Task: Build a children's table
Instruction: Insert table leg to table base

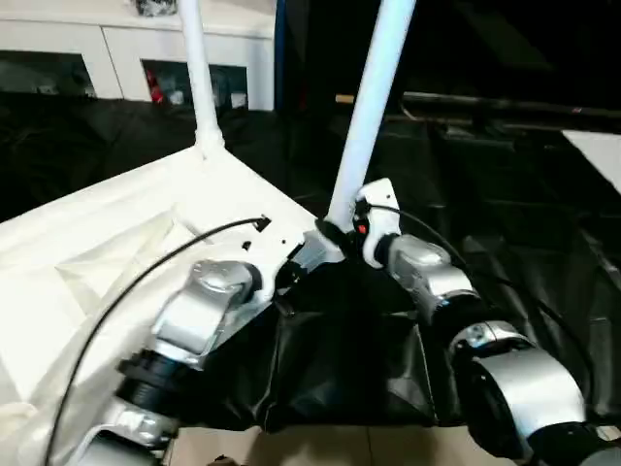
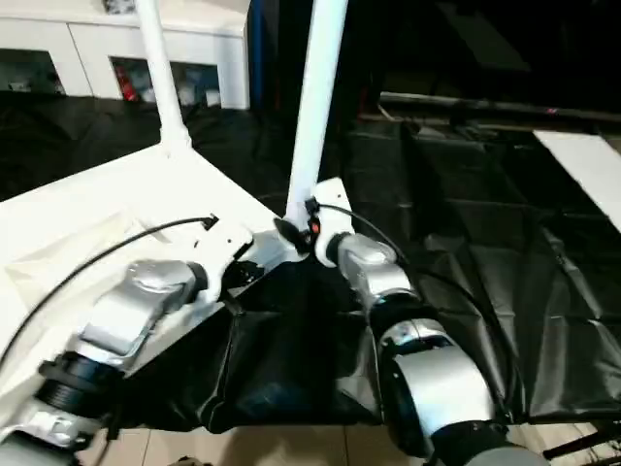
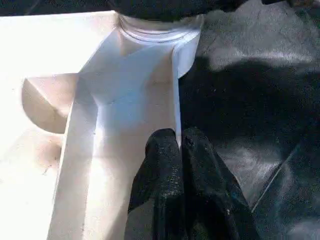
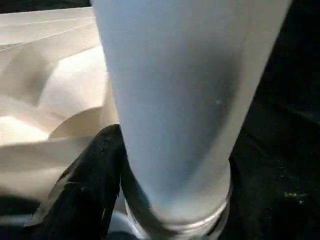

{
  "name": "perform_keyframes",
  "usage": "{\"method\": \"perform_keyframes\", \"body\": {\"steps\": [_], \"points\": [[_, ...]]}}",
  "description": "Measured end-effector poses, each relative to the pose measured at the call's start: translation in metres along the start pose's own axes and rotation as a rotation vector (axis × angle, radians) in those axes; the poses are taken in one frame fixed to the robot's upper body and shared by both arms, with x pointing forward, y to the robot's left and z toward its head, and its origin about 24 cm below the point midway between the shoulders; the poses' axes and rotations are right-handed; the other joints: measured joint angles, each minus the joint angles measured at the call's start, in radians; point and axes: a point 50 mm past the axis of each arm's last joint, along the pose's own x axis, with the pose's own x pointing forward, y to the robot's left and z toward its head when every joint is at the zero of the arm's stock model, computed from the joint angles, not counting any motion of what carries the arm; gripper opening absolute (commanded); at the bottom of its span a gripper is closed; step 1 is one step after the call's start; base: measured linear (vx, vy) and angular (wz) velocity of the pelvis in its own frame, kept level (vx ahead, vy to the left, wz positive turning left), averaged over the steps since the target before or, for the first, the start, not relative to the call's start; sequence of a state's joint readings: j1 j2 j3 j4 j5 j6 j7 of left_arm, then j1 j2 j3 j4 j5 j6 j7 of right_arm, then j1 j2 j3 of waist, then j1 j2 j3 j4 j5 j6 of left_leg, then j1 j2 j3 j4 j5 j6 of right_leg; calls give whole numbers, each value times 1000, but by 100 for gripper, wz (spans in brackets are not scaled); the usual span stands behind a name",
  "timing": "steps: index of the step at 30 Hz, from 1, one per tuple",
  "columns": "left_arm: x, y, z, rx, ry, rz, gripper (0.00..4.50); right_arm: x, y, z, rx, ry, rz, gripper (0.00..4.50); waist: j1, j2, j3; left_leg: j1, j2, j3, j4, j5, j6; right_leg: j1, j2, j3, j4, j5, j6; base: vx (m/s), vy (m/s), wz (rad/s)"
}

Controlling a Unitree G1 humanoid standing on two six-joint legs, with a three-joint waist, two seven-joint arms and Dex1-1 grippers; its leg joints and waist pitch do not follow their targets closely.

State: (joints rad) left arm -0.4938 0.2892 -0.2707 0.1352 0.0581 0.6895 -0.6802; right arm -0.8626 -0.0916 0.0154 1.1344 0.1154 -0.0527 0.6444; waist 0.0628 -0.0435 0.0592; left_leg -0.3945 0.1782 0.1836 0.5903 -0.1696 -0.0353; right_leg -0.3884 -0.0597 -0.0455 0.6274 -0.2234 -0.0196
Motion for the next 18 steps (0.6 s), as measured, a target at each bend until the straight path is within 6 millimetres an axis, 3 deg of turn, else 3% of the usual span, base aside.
{"method": "perform_keyframes", "body": {"steps": [5,11,18], "points": [[-5,3,-2,32,-21,-54,0,-9,-2,2,-55,-4,99,396,10,1,1,-6,0,0,1,0,1,-4,0,-1,0,0,0,0,0,0],[-16,8,-10,110,-31,-153,0,-30,-5,-3,-146,35,262,396,29,3,2,-9,1,0,3,3,5,-8,0,-1,4,0,0,0,0,0],[-25,11,-17,171,-23,-280,0,-46,-3,-15,-201,131,390,396,31,7,4,-8,1,1,7,2,1,-6,0,-1,4,4,1,0,0,0]]}}
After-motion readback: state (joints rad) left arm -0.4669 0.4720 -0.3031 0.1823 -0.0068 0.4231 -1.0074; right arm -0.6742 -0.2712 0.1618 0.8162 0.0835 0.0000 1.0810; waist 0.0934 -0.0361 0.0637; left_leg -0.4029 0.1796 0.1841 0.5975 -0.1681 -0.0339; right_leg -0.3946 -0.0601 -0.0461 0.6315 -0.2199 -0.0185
